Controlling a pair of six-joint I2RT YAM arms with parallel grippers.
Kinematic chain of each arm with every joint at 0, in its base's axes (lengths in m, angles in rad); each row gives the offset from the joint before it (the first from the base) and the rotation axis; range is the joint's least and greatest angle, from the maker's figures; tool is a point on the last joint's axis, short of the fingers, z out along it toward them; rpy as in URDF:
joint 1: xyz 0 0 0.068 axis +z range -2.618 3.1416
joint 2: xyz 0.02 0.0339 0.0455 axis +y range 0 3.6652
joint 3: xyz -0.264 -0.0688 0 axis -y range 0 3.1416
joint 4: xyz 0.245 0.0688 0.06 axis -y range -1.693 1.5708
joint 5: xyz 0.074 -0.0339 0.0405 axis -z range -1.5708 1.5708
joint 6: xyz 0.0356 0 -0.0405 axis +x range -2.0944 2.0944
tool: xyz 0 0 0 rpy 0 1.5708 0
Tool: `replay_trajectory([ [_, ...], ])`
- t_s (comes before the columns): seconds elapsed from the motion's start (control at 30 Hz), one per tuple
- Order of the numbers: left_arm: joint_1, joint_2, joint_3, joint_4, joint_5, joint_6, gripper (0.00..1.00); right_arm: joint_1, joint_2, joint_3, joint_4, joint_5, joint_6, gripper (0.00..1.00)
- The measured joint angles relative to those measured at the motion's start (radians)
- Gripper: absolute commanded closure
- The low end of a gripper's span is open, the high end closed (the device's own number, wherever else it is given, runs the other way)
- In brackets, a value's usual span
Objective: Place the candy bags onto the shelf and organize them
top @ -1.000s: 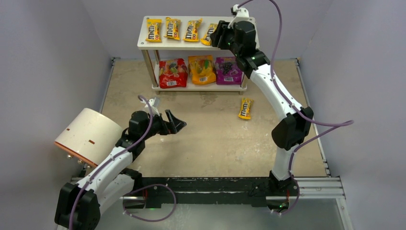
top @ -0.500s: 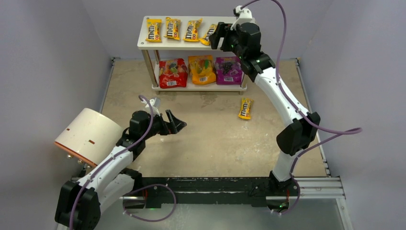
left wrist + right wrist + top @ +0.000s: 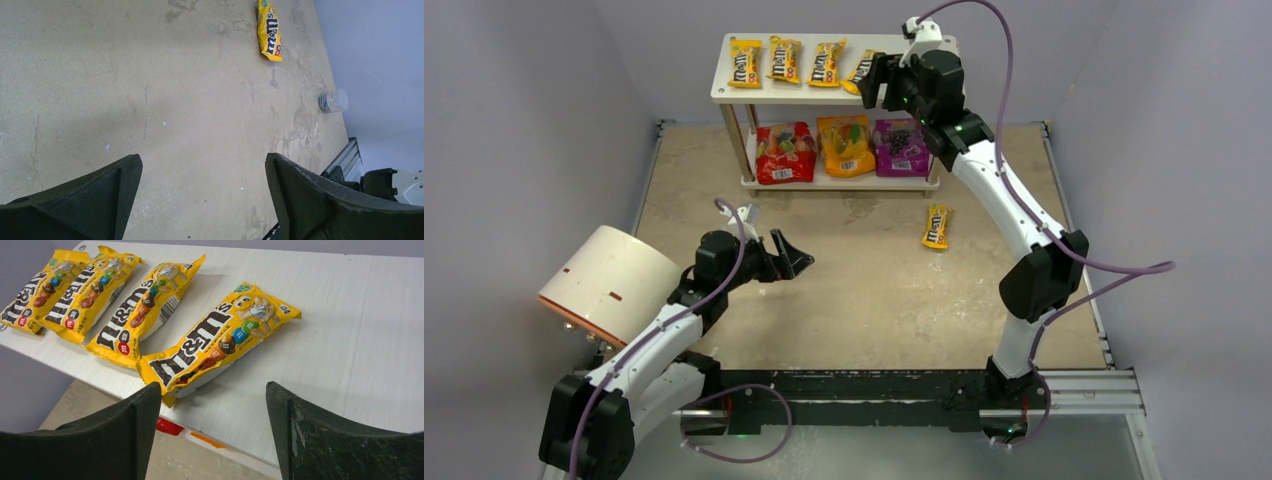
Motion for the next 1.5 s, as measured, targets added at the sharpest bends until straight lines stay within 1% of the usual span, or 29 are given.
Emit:
replay_trajectory([
  [0.4,0.0,0.01,0.0,0.001,0.0,0.0,0.0,0.0,0.0,0.0,-0.002,0.029,-0.018,0.23],
  [0.83,0.0,0.013,0.0,0.004,0.001,0.0,0.01,0.0,-0.009,-0.011,-0.005,0.082,-0.046,0.23],
  [1.5,0.0,0.012,-0.001,0.008,0.008,0.0,0.0,0.0,-0.02,-0.018,-0.018,0.108,-0.08,0.22],
])
